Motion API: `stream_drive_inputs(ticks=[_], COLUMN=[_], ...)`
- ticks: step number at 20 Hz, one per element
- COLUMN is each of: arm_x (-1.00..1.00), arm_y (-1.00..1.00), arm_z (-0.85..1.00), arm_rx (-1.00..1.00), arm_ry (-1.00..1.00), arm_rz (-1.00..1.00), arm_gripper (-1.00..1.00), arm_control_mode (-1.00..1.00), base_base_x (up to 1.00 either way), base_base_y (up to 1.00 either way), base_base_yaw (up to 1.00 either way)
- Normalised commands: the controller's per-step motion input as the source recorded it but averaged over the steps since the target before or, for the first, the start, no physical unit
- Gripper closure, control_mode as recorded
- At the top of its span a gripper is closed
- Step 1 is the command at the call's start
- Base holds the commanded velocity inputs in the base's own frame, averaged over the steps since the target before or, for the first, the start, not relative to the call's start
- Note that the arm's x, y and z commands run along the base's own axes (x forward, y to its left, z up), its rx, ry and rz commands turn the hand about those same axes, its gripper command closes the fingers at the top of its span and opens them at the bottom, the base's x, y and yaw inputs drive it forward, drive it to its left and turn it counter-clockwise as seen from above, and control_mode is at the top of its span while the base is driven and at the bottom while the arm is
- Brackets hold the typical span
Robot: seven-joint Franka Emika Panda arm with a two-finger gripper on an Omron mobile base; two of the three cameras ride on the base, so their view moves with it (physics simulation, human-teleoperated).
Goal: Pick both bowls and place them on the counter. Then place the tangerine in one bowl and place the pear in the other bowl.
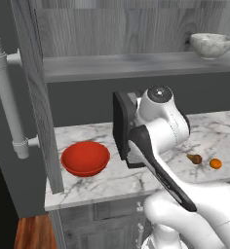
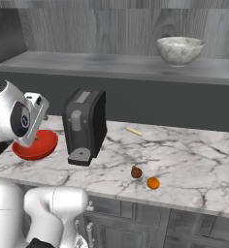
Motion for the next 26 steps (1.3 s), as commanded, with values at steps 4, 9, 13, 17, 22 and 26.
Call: stream_drive_inputs(ticks=[4, 9, 13, 17, 22, 26], arm_x=[-0.1, -0.19, -0.37, -0.12, 0.01, 0.15], arm_y=[-0.79, -0.86, -0.76, -0.67, -0.57, -0.41], arm_z=[0.49, 0.34, -0.06, 0.06, 0.37, 0.79], arm_rx=[-0.03, -0.02, 0.0, -0.02, -0.05, -0.08], arm_ry=[0.0, 0.0, -0.08, -0.17, -0.22, -0.05], arm_rz=[-0.11, -0.13, -0.08, -0.08, -0.1, -0.17], arm_gripper=[-1.0, -1.0, -1.0, -1.0, -1.0, -1.0], arm_control_mode=[-1.0, -1.0, -1.0, -1.0, -1.0, -1.0], base_base_x=[0.0, 0.0, 0.0, 0.0, 0.0, 0.0], base_base_y=[0.0, 0.0, 0.0, 0.0, 0.0, 0.0], base_base_yaw=[0.0, 0.0, 0.0, 0.0, 0.0, 0.0])
